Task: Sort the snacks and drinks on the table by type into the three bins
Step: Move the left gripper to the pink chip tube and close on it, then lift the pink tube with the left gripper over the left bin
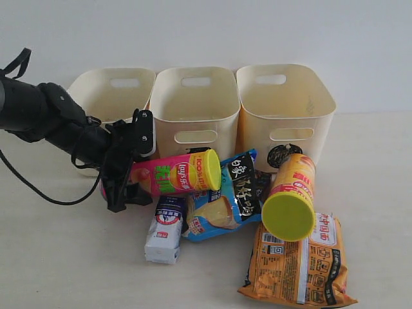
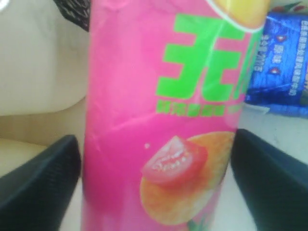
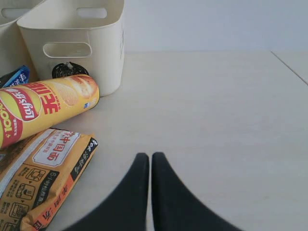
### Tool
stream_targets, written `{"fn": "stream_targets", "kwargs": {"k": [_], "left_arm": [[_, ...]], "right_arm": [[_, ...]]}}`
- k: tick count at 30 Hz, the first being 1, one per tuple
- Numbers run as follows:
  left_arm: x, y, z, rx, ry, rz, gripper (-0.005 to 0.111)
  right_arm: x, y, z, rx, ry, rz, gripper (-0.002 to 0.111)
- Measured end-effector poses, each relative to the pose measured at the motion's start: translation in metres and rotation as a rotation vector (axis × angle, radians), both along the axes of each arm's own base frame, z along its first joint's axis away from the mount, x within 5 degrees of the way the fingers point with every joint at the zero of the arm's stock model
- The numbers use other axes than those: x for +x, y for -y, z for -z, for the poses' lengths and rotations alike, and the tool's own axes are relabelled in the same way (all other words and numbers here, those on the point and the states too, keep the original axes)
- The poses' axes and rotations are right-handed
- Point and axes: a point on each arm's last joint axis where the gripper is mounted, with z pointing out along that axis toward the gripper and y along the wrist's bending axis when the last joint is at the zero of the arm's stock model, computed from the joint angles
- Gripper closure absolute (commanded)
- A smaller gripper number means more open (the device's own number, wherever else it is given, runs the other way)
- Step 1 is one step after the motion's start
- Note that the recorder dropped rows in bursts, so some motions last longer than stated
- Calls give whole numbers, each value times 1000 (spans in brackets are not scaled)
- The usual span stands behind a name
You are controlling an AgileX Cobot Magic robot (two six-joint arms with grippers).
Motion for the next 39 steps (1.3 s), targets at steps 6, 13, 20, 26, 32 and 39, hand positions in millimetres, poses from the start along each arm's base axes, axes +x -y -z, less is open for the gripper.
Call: {"fn": "stream_targets", "kwargs": {"k": [6, 13, 20, 26, 32, 39], "left_arm": [[0, 0, 1, 4, 3, 5, 102], [-1, 0, -3, -1, -1, 11, 102], [-12, 1, -41, -50, 1, 19, 102], [-28, 1, -74, -93, -28, 41, 102], [-45, -1, -108, -132, -38, 47, 102], [-57, -10, -159, -253, 47, -192, 102]], "right_arm": [[0, 0, 0, 0, 0, 0, 108], [0, 0, 0, 0, 0, 0, 108], [0, 0, 0, 0, 0, 0, 108], [0, 0, 0, 0, 0, 0, 108], [0, 0, 0, 0, 0, 0, 108], [0, 0, 0, 0, 0, 0, 108]]}}
